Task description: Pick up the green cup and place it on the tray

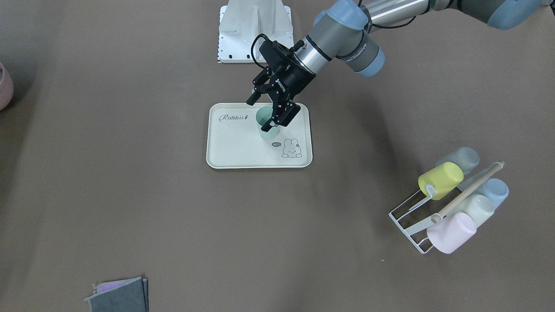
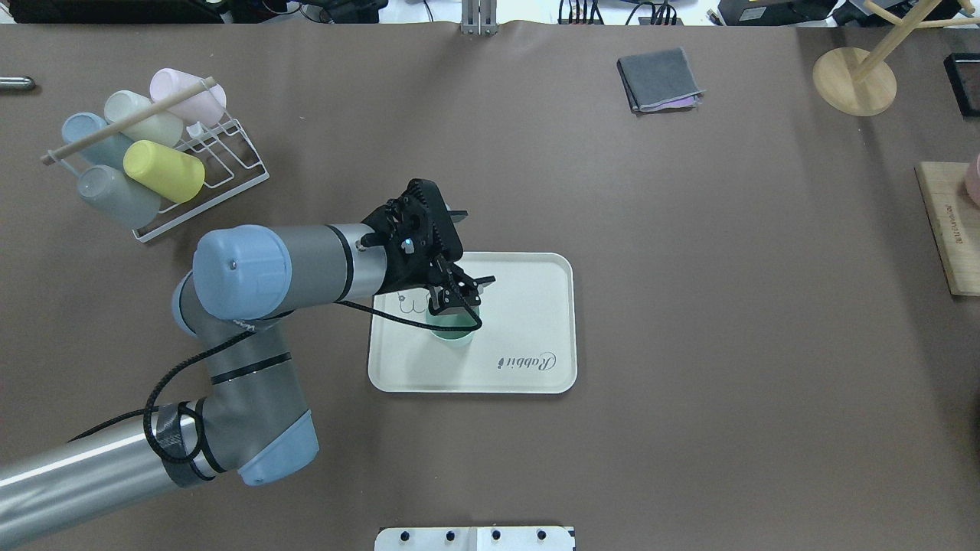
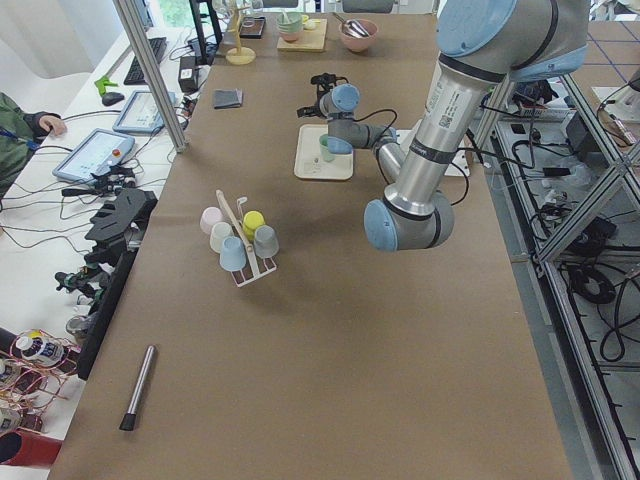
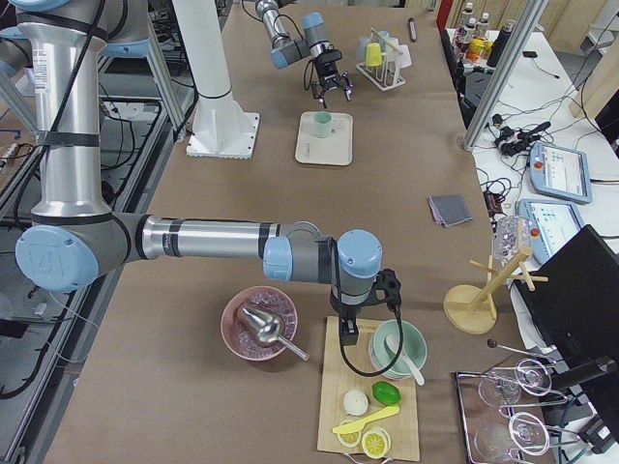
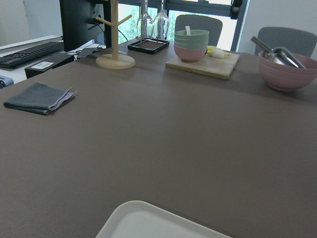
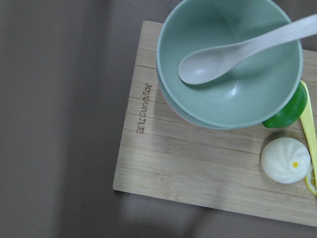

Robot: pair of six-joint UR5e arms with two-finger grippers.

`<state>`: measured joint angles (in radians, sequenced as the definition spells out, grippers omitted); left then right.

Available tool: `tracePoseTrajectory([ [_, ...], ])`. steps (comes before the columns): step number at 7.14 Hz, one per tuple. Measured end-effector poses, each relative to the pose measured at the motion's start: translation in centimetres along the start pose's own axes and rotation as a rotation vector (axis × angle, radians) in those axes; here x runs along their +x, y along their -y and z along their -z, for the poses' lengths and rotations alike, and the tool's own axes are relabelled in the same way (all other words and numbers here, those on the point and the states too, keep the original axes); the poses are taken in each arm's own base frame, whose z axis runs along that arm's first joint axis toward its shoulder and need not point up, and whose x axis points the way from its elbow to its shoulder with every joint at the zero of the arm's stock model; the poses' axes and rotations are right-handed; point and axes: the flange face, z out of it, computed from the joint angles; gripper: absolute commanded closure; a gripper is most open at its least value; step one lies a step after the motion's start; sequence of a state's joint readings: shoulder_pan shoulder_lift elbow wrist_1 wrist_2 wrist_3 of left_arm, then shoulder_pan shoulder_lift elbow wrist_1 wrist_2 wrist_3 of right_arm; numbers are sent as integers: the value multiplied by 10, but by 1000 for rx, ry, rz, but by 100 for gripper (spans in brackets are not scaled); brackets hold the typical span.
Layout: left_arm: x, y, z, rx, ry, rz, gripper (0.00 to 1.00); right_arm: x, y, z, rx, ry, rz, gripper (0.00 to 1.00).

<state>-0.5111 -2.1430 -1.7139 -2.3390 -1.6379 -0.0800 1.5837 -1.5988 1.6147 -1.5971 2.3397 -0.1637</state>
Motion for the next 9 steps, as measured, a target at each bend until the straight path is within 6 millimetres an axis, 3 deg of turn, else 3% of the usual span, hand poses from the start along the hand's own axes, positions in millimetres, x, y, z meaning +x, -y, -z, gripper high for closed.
tracePoseTrajectory([
  [2,-51,15,30,-230,198,-106,1,3,6,-3,-2,4,-2,0],
  [5,-104,-1,59,-492,465,-133,1,6,10,-7,-10,7,-6,0],
  [7,-156,-32,78,-566,424,-37,1,0,19,-5,-7,5,8,0],
  [9,-224,-85,128,-621,316,126,1,-1,23,-7,-12,5,12,0],
])
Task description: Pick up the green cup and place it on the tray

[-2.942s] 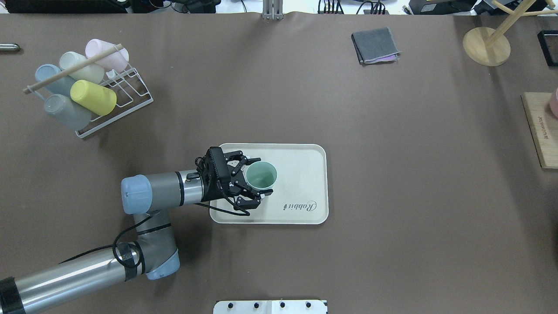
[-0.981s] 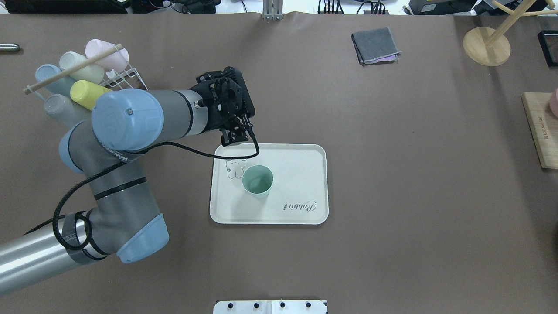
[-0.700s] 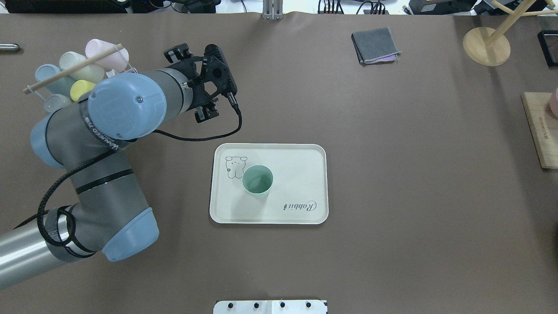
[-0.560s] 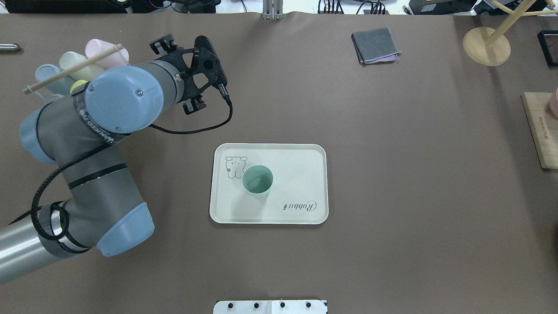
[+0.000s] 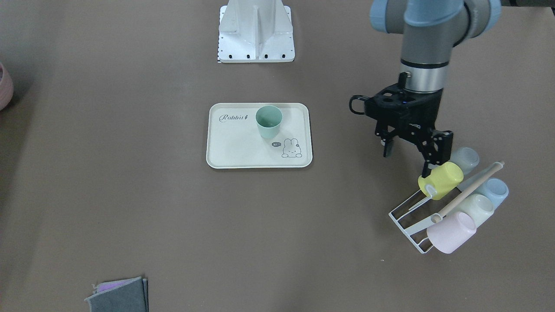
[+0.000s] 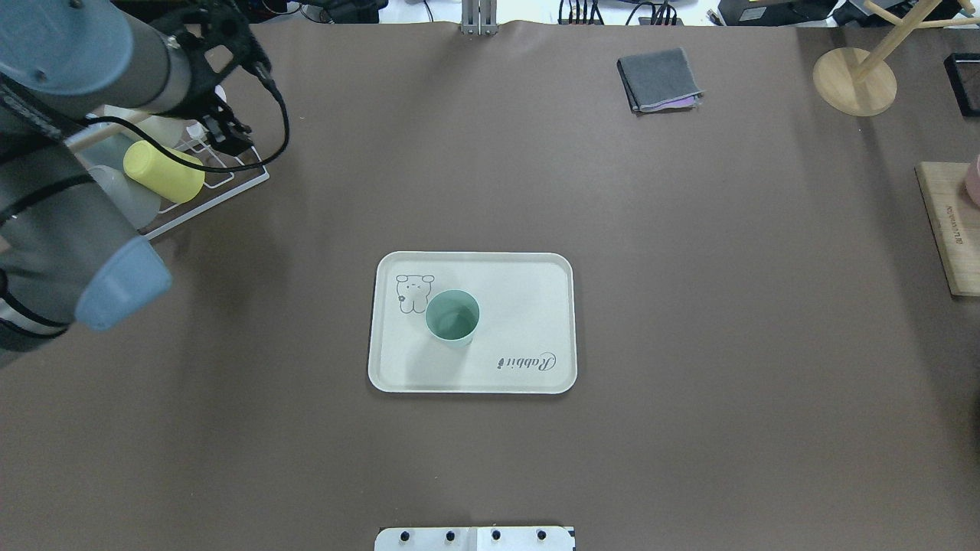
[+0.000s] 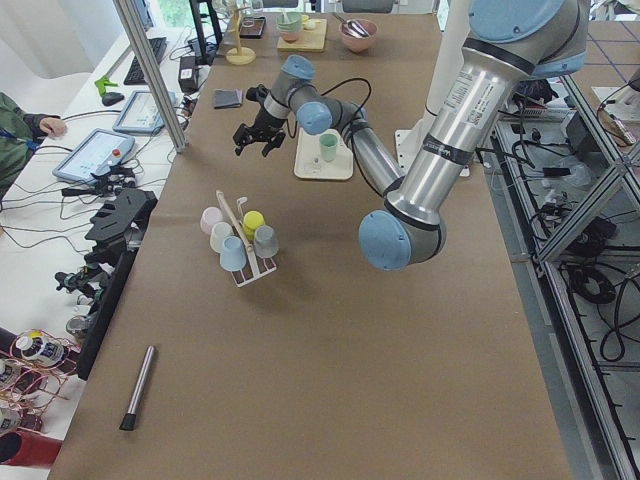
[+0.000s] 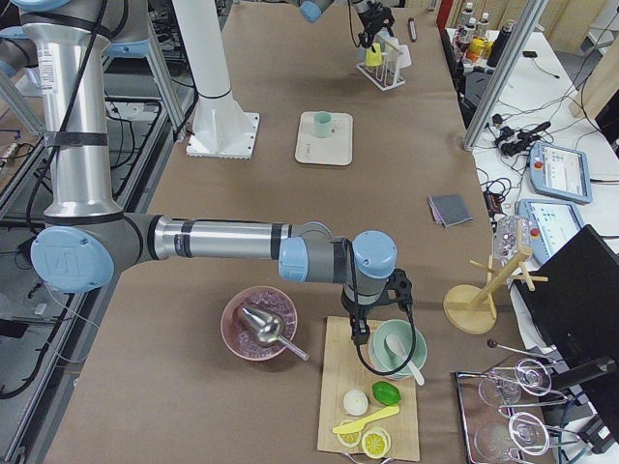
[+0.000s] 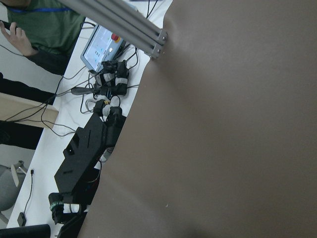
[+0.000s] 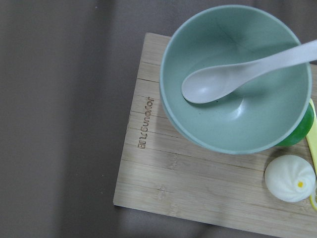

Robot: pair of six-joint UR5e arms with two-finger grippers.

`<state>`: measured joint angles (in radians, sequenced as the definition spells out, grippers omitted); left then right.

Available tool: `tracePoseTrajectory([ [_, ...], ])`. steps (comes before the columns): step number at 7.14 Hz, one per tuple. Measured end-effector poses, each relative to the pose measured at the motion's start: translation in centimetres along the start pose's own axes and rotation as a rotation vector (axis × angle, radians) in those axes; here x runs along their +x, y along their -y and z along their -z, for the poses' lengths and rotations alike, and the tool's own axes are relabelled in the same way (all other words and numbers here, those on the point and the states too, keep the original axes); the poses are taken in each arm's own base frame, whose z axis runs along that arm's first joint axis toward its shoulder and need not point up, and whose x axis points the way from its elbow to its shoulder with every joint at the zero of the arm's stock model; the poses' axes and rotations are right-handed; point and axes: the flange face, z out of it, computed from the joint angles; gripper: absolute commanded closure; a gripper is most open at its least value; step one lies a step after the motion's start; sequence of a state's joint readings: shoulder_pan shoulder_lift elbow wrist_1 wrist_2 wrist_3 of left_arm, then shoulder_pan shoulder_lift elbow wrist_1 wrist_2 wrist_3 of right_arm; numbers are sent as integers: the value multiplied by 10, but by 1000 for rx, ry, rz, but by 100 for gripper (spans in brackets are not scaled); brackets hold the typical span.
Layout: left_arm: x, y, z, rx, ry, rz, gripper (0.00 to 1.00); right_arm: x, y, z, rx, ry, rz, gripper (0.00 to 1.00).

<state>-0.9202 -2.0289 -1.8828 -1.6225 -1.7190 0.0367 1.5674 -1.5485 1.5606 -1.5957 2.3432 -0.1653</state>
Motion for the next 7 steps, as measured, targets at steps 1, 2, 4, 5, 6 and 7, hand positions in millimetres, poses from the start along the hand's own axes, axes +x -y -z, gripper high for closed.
tracePoseTrajectory([
  [1,-46,-39,-2,-42,-44,75,1,0,0,0,0,2,1,0],
  [2,-87,-82,-3,-81,-105,163,1,-1,1,0,1,2,2,0],
  [4,-157,-181,-4,-140,-269,364,1,0,0,0,1,-2,8,0],
  [5,-189,-233,-9,-159,-329,432,1,1,-2,-2,-2,-3,9,0],
  [6,-210,-284,-13,-174,-365,464,1,2,-3,-3,-4,-1,8,0],
  [7,-219,-335,-17,-200,-377,500,1,1,-4,-3,-4,2,6,0],
])
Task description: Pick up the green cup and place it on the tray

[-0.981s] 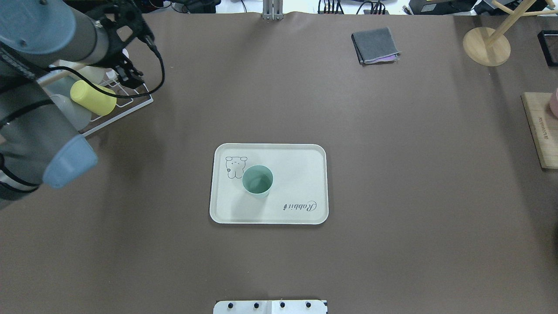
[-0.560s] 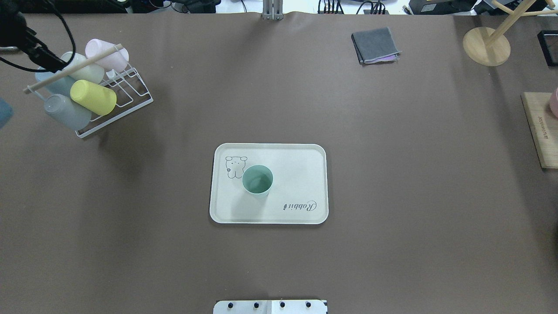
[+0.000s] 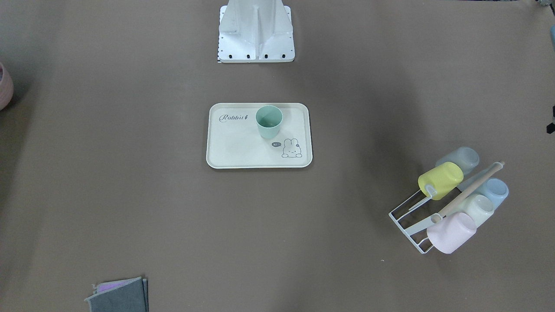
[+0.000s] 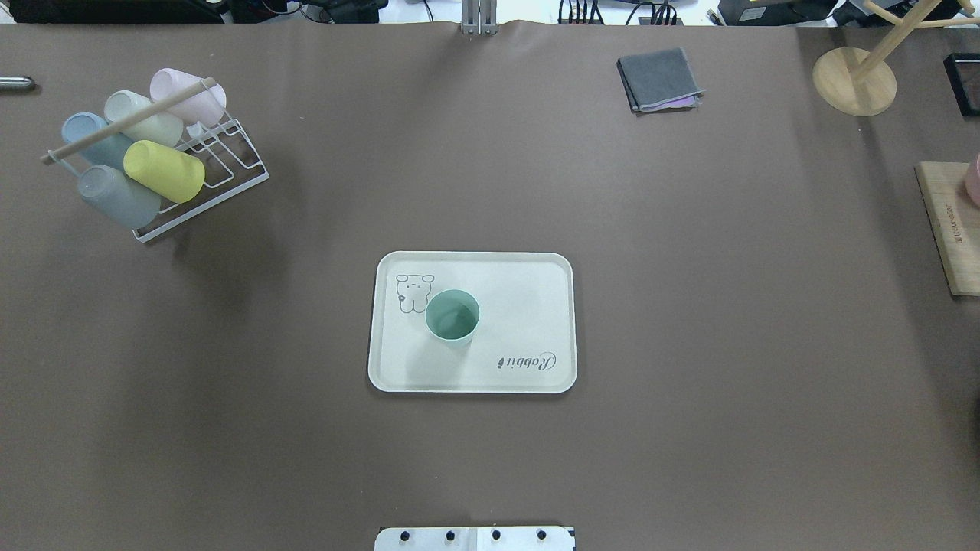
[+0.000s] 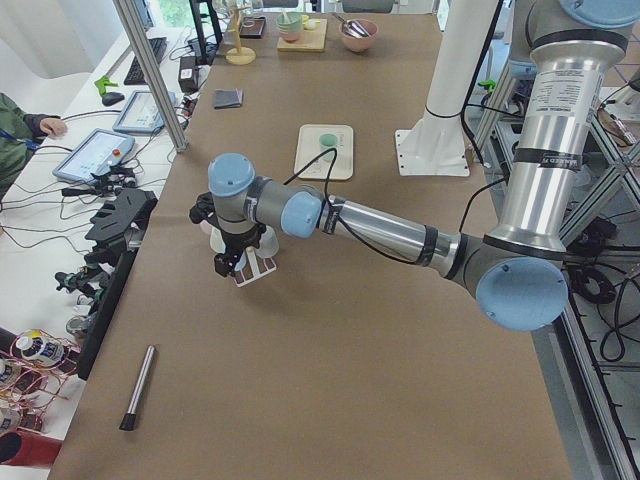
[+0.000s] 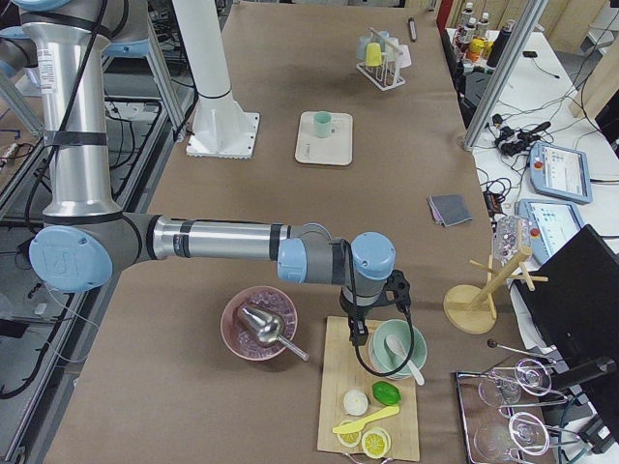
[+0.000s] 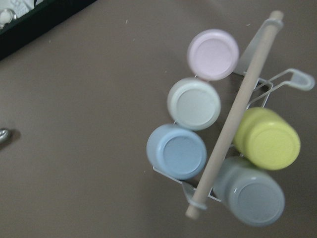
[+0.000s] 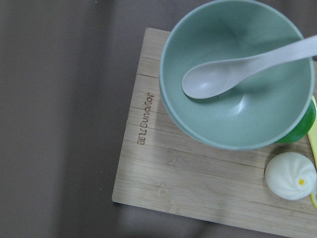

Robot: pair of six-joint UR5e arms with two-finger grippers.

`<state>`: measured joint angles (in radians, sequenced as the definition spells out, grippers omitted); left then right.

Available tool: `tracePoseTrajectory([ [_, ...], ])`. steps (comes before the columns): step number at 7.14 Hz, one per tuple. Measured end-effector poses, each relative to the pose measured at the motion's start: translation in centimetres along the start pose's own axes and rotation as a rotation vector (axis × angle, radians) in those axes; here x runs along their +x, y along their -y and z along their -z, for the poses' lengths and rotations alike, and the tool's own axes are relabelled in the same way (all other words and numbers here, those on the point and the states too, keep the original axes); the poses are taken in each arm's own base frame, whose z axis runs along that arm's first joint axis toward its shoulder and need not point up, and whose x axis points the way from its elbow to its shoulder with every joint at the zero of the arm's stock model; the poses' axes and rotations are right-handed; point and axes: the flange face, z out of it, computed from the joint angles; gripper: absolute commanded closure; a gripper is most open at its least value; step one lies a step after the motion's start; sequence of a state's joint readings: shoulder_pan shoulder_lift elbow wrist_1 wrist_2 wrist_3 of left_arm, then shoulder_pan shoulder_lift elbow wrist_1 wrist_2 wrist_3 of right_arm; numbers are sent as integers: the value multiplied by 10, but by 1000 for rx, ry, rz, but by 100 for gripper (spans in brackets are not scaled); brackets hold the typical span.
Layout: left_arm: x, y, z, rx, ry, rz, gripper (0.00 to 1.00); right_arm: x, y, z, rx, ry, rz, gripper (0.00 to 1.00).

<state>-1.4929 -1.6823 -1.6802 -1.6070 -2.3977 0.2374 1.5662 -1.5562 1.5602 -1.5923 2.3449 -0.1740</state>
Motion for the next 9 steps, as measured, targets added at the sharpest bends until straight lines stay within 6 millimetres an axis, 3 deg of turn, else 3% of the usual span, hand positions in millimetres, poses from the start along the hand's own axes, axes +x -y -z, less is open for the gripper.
tracePoseTrajectory([
  [2,-56,-90,-17,-51,-13,142,1,1,-2,-1,-2,0,1,0],
  [3,-76,-128,-14,-50,-9,211,1,2,-3,-2,-3,-4,1,0],
  [4,-86,-151,-8,-39,-5,253,1,2,-3,-2,-4,-7,0,0],
  [6,-92,-167,-4,-36,-2,294,1,3,-5,-3,-8,-9,-4,0],
  [7,-92,-162,-3,-54,-5,315,1,4,-6,-4,-10,-10,-6,0],
  [9,-80,-132,9,-94,3,364,1,4,-7,-5,-10,-10,-7,0],
])
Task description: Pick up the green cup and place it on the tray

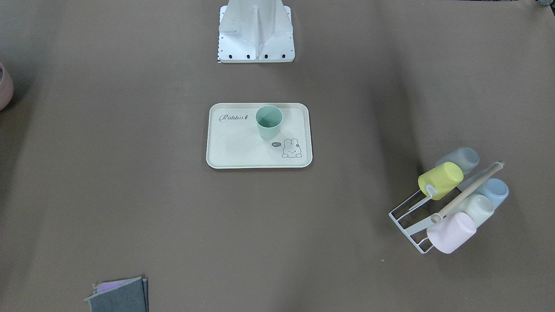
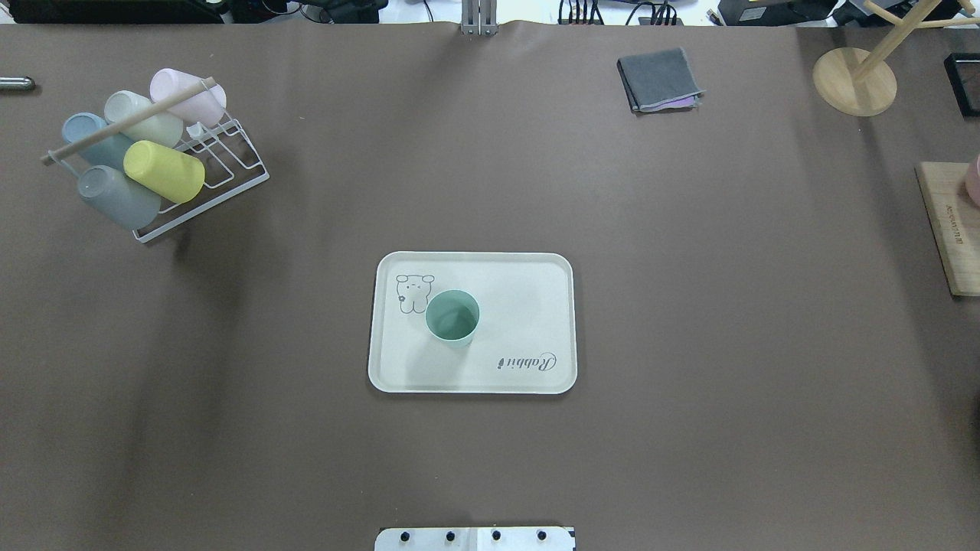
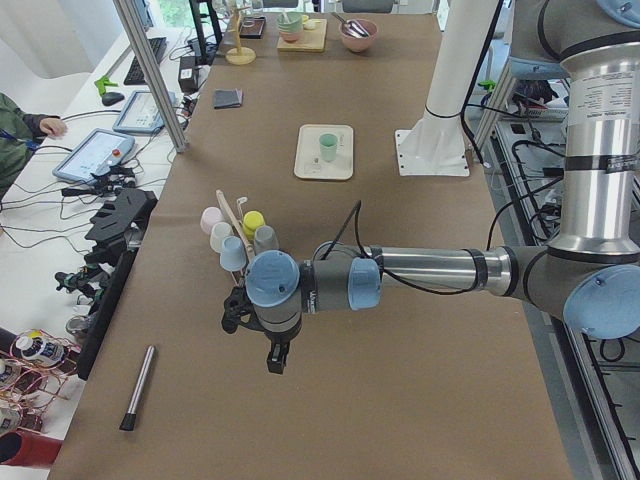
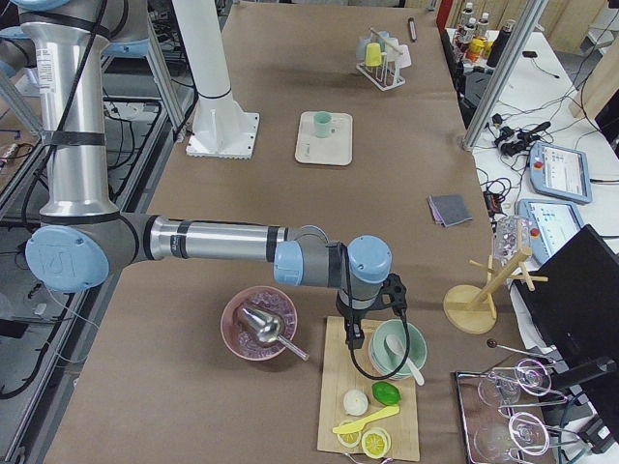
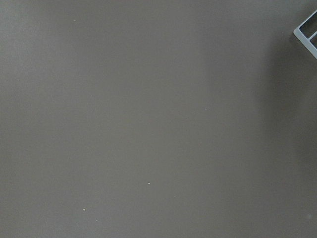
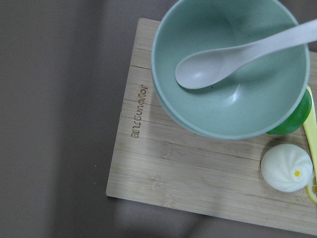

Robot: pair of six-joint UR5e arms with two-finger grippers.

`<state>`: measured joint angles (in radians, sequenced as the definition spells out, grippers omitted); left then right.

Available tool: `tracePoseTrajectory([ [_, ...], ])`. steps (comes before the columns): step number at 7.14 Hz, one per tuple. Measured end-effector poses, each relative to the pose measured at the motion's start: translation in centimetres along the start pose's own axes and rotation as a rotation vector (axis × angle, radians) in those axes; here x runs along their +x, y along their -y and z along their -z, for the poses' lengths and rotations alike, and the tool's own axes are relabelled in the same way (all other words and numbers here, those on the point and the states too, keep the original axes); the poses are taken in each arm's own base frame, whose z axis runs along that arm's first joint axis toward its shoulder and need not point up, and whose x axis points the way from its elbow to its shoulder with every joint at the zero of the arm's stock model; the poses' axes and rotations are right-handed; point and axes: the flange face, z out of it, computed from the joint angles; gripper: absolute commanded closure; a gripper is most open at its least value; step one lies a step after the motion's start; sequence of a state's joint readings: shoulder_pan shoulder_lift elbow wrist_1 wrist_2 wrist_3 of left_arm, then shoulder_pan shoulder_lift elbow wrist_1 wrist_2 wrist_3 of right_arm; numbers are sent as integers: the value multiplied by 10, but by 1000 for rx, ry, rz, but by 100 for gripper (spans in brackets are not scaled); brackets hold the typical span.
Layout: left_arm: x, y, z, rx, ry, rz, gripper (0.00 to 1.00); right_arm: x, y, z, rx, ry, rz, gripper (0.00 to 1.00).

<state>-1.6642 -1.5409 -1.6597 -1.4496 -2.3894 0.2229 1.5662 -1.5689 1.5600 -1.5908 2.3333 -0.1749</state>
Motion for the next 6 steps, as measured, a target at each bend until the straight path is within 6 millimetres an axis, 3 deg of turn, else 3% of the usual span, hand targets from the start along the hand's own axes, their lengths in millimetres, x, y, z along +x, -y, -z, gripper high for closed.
tracePoseTrajectory([
  [2,15,14,5,-5,40,25,1,1,-1,-1,-3,-1,-2,0],
  [6,22,24,12,58,57,-38,1,2,-2,-2,-5,-1,-3,0],
])
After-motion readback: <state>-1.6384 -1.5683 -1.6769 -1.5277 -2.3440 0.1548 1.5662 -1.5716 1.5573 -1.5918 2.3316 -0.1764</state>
